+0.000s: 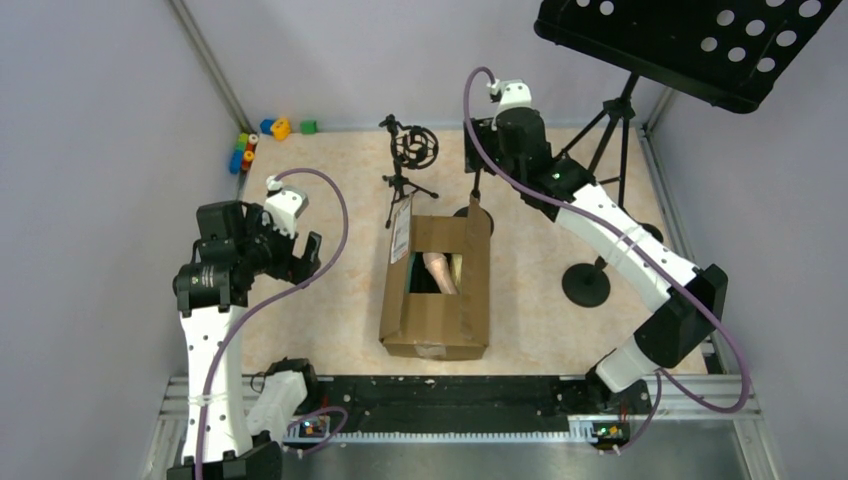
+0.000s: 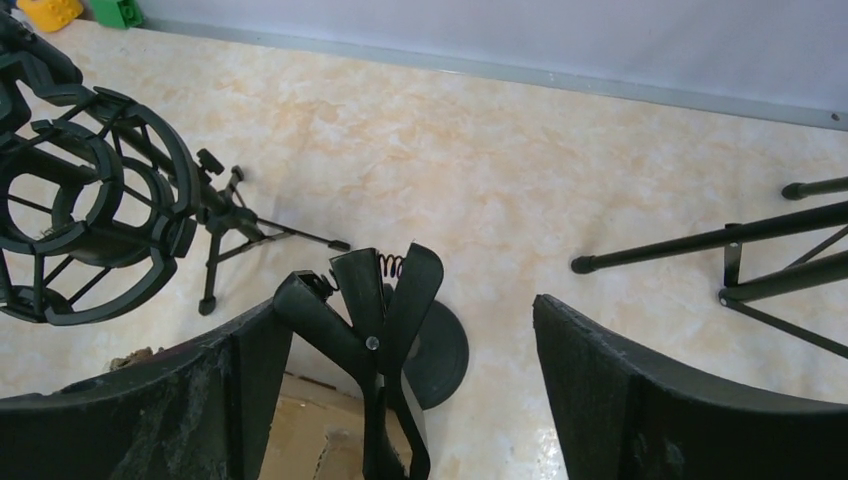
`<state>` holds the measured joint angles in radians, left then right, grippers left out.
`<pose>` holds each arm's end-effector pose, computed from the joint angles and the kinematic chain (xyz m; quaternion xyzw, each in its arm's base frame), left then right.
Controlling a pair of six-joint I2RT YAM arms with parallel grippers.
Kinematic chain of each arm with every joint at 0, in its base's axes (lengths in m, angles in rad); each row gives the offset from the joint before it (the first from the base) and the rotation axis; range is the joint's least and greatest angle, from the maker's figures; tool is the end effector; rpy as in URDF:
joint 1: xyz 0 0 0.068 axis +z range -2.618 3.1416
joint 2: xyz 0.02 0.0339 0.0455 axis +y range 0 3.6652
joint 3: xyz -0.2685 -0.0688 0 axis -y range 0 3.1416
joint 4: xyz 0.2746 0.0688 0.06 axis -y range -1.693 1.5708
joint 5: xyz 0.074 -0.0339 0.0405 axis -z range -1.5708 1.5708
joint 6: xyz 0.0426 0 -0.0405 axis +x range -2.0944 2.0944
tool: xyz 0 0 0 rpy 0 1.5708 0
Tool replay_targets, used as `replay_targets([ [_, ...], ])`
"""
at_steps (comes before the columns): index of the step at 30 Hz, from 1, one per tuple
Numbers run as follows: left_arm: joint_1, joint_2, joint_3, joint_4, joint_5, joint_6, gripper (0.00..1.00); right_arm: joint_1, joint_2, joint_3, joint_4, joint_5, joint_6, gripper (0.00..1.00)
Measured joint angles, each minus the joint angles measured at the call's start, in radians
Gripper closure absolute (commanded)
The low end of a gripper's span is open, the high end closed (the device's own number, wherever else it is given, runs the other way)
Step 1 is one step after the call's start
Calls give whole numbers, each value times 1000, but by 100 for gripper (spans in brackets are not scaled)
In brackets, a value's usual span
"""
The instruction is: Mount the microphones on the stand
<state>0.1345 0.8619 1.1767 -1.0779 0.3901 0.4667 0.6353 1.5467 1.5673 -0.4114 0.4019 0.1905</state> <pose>0.1703 0.0067 0.3810 0.2243 0.8771 -0.0561 0.4210 0.3250 0.2189 0.4044 -0.0713 0.8187 0.0668 0.5659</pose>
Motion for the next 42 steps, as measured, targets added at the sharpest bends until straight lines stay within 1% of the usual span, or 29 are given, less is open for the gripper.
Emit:
replay_targets([
  [2, 0, 0, 0, 0, -3, 0, 1, -2, 0, -1, 3, -13, -5, 28],
  [6, 0, 0, 0, 0, -10, -1, 1, -2, 0, -3, 9, -38, -14, 57],
  [7, 0, 0, 0, 0, -11, -1, 1, -2, 0, -3, 9, -41, -19, 63],
  [8, 0, 0, 0, 0, -13, -1, 1, -2, -1, -3, 10, -44, -20, 66],
  [12, 0, 0, 0, 0, -16, -2, 1, -3, -2, -3, 11, -51, -33, 74],
  [14, 0, 0, 0, 0, -18, -2, 1, -4, -5, -3, 5, -51, -41, 81],
  [19, 0, -3, 0, 0, -18, -2, 1, -14, -29, -3, -38, -25, -64, 85],
  [23, 0, -9, 0, 0, -20, -2, 1, -45, -93, -27, -70, 19, -87, 86],
  [28, 0, -15, 0, 0, -22, -2, 1, -86, -238, -134, -80, 71, -94, 86],
  [32, 0, -16, 0, 0, -22, -1, 1, -134, -337, -220, -90, 80, -90, 86],
  [34, 0, -17, 0, 0, -22, -1, 1, -158, -365, -251, -95, 80, -87, 83],
  [35, 0, -18, 0, 0, -22, -1, 1, -170, -377, -267, -97, 80, -85, 78],
  [36, 0, -19, 0, 0, -22, -1, 1, -183, -384, -280, -101, 80, -84, 70],
  [37, 0, -21, 0, 0, -22, -1, 1, -190, -386, -290, -106, 79, -83, 59],
  [41, 0, -26, 0, 0, -14, -3, 1, -212, -391, -312, -87, 82, -71, 27],
  [42, 0, -26, 0, 0, -7, -7, 1, -213, -394, -317, -84, 82, -68, 21],
])
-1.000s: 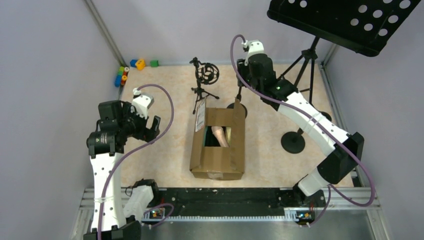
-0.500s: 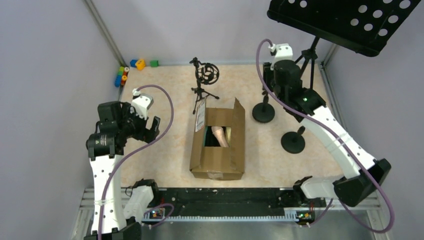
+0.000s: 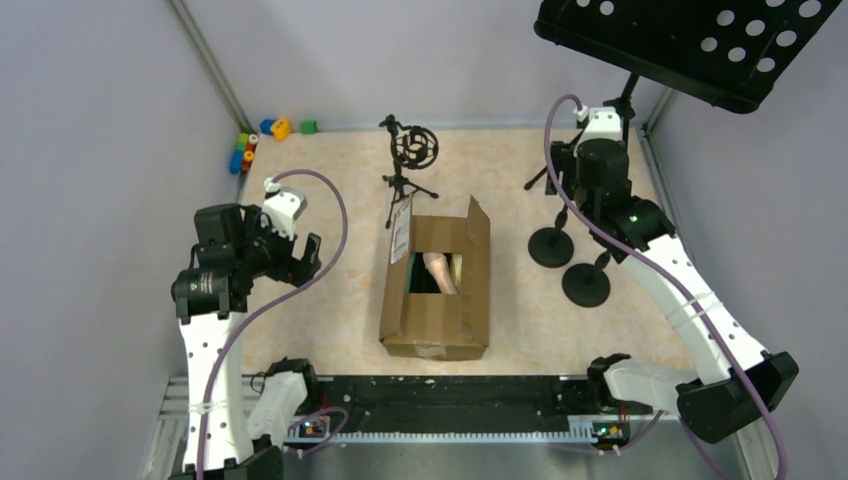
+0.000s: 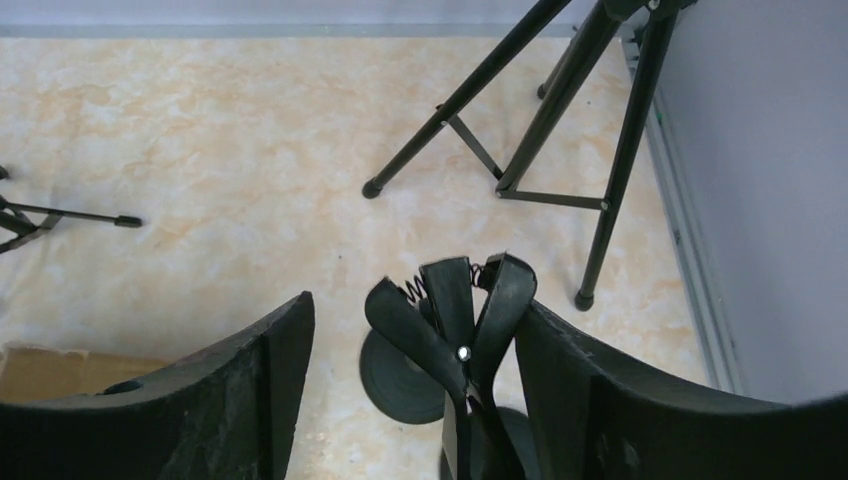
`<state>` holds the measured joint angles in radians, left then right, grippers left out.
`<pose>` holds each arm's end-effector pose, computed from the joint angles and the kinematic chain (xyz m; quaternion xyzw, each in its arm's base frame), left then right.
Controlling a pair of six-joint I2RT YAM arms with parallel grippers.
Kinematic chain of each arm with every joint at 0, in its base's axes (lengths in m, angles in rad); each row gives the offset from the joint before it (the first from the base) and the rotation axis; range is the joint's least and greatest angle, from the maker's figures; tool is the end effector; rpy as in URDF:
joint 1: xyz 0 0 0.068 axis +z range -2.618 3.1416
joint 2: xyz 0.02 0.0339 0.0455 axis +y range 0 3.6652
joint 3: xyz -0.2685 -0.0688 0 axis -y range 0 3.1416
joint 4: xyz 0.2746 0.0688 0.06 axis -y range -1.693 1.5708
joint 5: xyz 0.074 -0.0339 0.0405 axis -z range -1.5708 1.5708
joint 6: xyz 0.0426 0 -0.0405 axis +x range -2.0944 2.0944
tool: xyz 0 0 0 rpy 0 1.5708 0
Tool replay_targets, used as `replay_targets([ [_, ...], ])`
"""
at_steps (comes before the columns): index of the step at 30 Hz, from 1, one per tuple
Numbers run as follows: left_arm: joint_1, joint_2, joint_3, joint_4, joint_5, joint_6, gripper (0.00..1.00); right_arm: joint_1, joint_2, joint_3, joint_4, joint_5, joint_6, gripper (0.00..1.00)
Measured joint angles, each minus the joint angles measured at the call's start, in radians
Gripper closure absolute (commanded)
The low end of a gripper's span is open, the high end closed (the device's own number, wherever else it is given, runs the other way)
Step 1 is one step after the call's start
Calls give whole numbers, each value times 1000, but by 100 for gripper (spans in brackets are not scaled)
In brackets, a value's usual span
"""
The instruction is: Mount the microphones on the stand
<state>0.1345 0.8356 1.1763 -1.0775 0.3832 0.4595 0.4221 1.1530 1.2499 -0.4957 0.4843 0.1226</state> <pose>0.1634 0.0060 0.3847 0.2213 0.8733 -0.0501 0.4312 0.2649 0.0972 0.4018 0.0105 0.8196 -0.0480 0.5708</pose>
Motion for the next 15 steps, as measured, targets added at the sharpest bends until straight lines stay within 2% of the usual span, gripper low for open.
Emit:
replay_targets([
  [5, -2, 45, 34, -7, 74, -40, 1, -2, -2, 4, -2, -2, 17, 2],
  [10, -10, 126, 81, 6, 130, -66, 1, -2, 15, 118, -42, -59, 29, 1],
  [15, -10, 93, 27, 31, 133, -81, 1, 35, 101, 382, -56, -138, 26, 1],
])
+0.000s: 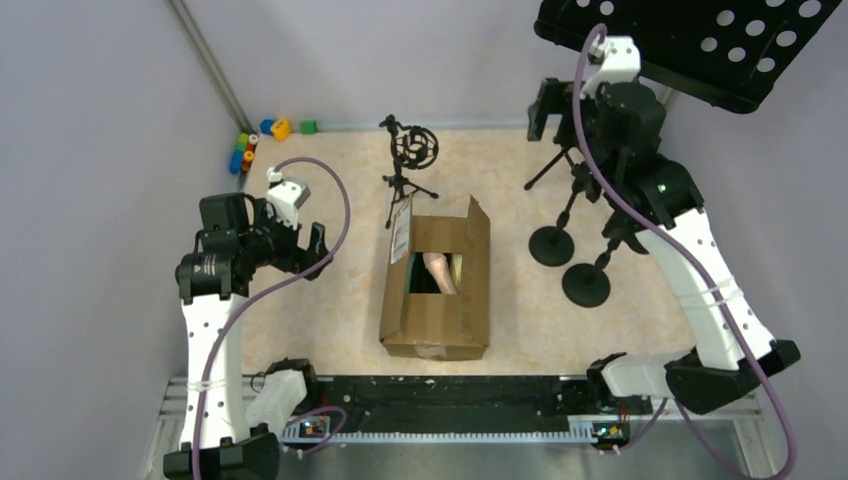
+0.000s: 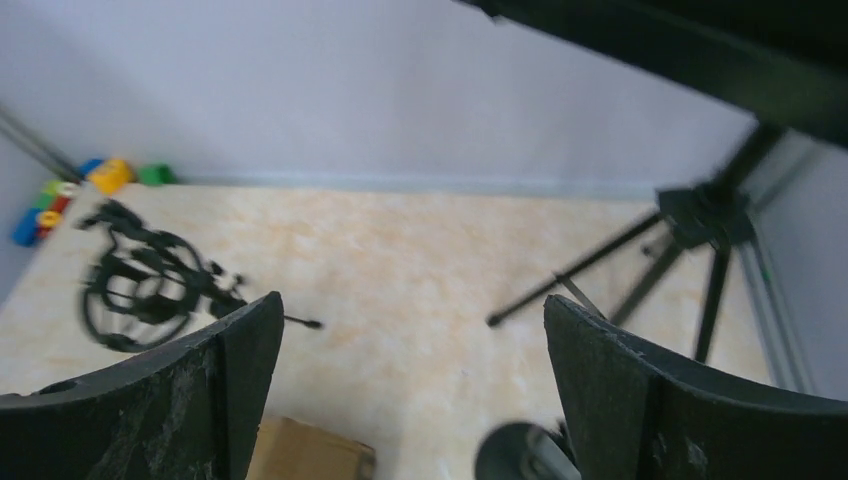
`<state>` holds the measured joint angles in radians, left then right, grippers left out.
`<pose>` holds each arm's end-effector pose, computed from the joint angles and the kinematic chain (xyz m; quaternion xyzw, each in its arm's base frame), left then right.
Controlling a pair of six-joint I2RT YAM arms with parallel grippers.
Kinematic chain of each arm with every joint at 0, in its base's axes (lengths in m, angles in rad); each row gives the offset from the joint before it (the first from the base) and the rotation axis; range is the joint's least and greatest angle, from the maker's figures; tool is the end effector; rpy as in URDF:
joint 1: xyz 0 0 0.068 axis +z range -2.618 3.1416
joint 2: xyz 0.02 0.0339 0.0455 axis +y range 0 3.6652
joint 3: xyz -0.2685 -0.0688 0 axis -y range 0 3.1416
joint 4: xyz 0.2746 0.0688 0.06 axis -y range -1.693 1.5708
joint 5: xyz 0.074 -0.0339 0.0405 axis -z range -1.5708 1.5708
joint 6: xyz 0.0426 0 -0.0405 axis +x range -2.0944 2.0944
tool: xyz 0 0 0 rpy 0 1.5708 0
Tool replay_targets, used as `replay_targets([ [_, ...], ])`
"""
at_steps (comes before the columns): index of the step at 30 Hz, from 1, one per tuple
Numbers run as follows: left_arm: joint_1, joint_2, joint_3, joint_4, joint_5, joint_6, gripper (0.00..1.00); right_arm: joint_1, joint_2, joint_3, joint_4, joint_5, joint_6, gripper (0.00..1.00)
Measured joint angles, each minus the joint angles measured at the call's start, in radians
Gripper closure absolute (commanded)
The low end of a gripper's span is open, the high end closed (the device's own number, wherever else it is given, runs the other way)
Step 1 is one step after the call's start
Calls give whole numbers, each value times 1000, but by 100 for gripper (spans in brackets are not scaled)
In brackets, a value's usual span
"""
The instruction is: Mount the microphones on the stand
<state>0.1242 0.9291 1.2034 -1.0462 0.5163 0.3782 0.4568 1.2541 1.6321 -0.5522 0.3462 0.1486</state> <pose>0.1881 0.0023 0.3833 0.2113 0.8710 -0.1343 0.4227 0.2593 0.1113 0.5060 -0.0064 0.7625 0.0629 0.6438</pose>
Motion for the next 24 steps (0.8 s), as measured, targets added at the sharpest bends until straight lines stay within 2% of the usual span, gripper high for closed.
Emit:
replay_targets([
  [5, 0, -46, -34, 0, -8, -10, 1, 144, 178, 277, -16, -61, -32, 1],
  [11, 0, -57, -37, -1, -21, -10, 1, 262, 459, 484, -47, -137, -68, 1],
  [17, 0, -71, -37, -2, -51, -6, 1, 309, 693, 565, -96, -183, -89, 1],
  [24, 0, -74, -38, -4, -67, -2, 1, 332, 782, 617, -101, -190, -105, 1],
])
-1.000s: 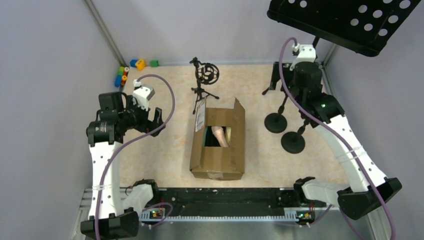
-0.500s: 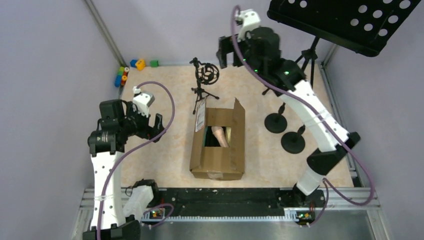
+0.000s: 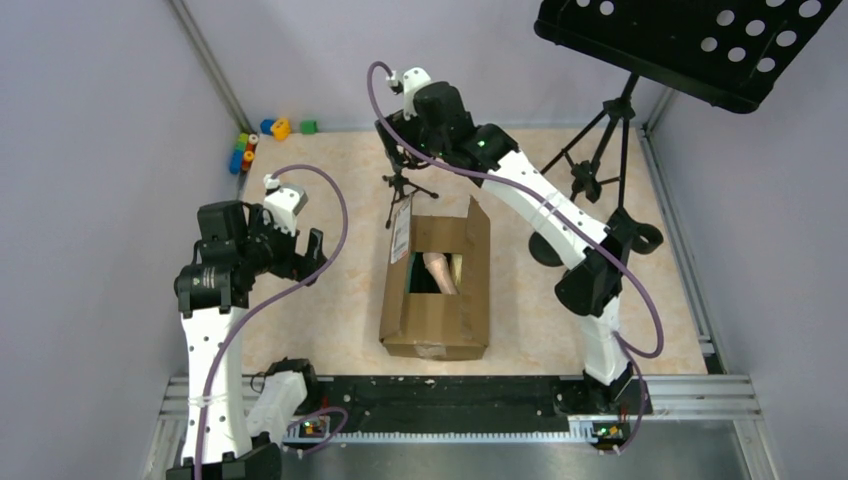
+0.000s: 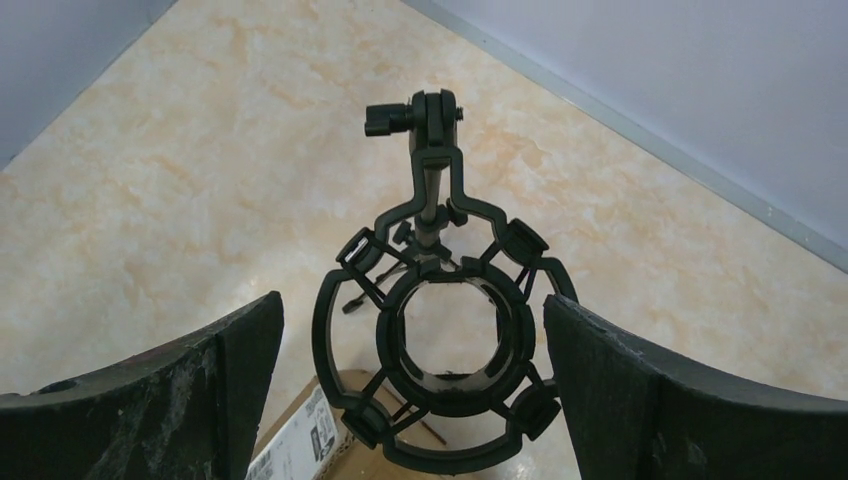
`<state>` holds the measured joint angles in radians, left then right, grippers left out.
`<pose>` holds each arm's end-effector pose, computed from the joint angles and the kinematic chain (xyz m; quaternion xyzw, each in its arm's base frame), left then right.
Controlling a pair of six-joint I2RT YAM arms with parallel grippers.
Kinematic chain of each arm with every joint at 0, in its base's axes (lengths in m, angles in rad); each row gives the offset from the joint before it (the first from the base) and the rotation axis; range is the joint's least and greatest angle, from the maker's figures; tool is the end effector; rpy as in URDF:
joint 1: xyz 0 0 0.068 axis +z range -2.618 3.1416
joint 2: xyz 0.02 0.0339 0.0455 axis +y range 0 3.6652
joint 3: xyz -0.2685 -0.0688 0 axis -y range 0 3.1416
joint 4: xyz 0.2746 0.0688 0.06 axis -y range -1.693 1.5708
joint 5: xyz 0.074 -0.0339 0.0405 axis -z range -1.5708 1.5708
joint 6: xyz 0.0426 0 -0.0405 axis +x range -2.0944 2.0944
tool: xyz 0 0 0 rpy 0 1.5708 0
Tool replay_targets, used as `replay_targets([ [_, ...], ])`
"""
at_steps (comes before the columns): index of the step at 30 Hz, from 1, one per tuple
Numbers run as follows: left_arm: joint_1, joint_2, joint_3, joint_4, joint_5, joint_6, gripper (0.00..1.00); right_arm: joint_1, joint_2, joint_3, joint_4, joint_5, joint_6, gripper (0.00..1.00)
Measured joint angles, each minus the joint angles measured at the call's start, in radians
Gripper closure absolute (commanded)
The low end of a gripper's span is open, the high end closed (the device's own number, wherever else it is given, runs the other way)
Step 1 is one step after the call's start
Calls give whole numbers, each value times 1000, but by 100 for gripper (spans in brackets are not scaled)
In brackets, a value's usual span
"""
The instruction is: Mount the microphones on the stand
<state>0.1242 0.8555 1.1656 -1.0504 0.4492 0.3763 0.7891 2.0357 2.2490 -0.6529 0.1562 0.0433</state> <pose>0.1710 0.0027 0.3813 0.2013 0.8737 -0.1000 0.4315 0.3577 0.3510 0.4209 -0.2677 0.7991 0.1558 0.5153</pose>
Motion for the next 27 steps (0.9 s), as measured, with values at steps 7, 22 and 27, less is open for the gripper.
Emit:
replay_targets([
  [7, 0, 0, -4, -3, -10, 11, 1, 0, 26, 32, 41, 16, -34, 1],
  [22, 0, -4, -25, -15, -34, 23, 1, -20, 179, 140, 154, 22, -105, 39],
  [27, 0, -18, -37, -16, -55, 24, 1, -23, 189, 156, 182, -5, -108, 65],
])
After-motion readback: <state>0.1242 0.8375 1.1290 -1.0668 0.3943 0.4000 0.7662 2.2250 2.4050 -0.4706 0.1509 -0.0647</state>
